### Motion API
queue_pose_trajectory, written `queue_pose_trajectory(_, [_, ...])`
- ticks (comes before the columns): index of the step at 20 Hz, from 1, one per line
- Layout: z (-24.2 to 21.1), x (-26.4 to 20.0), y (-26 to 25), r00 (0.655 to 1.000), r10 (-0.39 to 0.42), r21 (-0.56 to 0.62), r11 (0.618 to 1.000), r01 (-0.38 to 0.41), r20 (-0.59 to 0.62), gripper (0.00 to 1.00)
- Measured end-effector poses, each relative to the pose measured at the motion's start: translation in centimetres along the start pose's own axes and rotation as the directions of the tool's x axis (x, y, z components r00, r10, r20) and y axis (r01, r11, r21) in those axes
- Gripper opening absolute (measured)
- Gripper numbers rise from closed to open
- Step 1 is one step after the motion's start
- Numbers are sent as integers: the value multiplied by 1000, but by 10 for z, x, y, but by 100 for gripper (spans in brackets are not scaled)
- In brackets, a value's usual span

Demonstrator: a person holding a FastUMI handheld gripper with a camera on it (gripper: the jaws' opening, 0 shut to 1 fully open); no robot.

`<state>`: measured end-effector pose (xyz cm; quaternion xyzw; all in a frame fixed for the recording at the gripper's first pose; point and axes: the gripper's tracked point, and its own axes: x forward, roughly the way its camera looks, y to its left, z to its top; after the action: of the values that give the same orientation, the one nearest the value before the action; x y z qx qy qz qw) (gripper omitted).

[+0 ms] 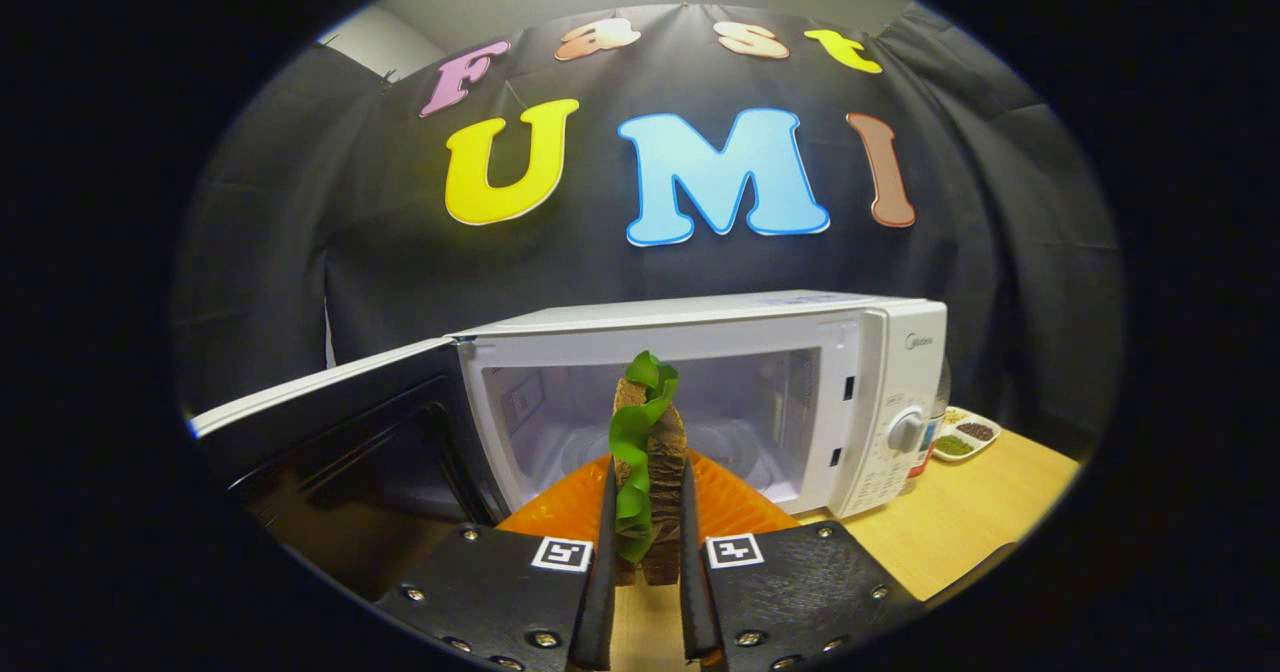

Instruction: Open the microwave, put the food inside, and close the microwave door.

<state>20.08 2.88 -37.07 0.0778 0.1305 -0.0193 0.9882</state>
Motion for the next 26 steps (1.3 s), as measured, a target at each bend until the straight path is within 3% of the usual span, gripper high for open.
queue_pose_trajectory(9, [3,82,5,996,-72,-62,995,75,43,27])
queue_pose_trajectory(17, [2,133,9,996,-62,-44,997,65,66,27])
queue_pose_trajectory(18, [4,134,8,996,-54,-50,997,57,68,31])
queue_pose_trajectory(21, [3,142,-18,990,-126,-105,986,133,69,50])
queue_pose_trajectory(26, [0,160,-58,971,-234,-202,950,240,53,67])
